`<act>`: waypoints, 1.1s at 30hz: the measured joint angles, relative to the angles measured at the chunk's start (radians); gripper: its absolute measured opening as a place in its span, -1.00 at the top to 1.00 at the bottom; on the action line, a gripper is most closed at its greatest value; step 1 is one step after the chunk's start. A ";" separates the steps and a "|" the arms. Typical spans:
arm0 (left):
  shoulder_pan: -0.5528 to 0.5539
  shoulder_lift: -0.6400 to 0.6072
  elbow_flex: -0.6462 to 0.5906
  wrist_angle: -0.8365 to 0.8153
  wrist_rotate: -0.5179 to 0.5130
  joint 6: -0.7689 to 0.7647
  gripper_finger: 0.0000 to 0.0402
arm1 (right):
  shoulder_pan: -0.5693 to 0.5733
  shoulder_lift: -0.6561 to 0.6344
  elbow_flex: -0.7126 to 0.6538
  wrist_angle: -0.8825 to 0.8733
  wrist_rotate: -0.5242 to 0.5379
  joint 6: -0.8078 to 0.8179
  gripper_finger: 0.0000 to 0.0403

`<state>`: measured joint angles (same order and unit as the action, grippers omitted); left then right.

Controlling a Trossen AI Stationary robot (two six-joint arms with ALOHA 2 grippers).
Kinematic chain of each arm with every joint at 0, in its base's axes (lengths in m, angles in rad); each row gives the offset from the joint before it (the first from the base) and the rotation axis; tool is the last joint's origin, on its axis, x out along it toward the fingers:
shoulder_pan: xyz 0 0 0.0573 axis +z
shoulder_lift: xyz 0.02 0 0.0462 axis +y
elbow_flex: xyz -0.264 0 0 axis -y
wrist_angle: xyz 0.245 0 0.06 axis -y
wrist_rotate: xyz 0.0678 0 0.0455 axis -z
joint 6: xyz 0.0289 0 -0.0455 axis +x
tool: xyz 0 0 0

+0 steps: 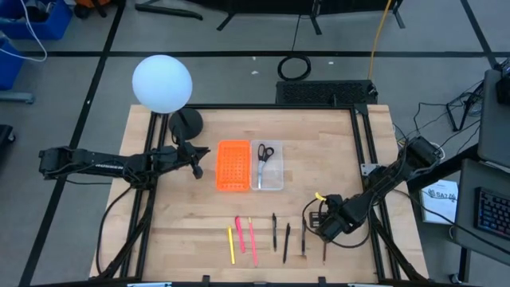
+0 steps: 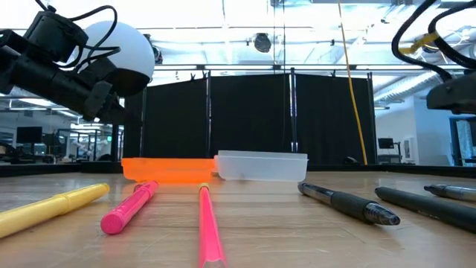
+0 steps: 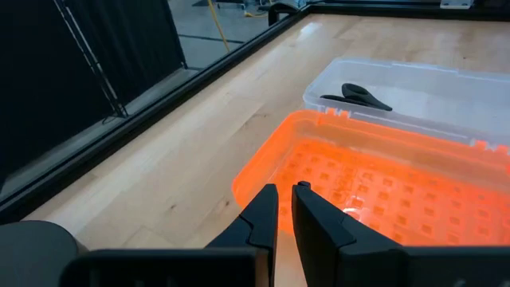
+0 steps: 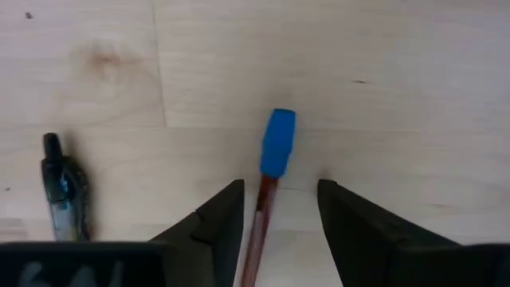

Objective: Pick & place school supplies into a supply box
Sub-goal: Put the brown pencil into the orange supply box

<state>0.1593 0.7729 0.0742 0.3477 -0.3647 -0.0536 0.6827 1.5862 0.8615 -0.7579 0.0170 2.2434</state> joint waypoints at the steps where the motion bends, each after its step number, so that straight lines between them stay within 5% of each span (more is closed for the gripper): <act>1: 0.000 0.000 0.000 0.000 0.000 0.000 0.78 | 0.000 0.008 0.002 -0.006 0.003 0.000 0.25; 23: 0.000 0.000 0.000 0.005 0.000 -0.005 0.78 | -0.061 0.065 -0.019 -0.023 0.110 -0.160 0.29; 33: 0.000 0.000 0.000 -0.002 0.001 -0.004 0.78 | -0.035 0.063 -0.074 0.020 0.052 -0.155 0.65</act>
<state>0.1593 0.7731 0.0742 0.3454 -0.3641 -0.0578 0.6476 1.6493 0.7872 -0.7375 0.0687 2.0884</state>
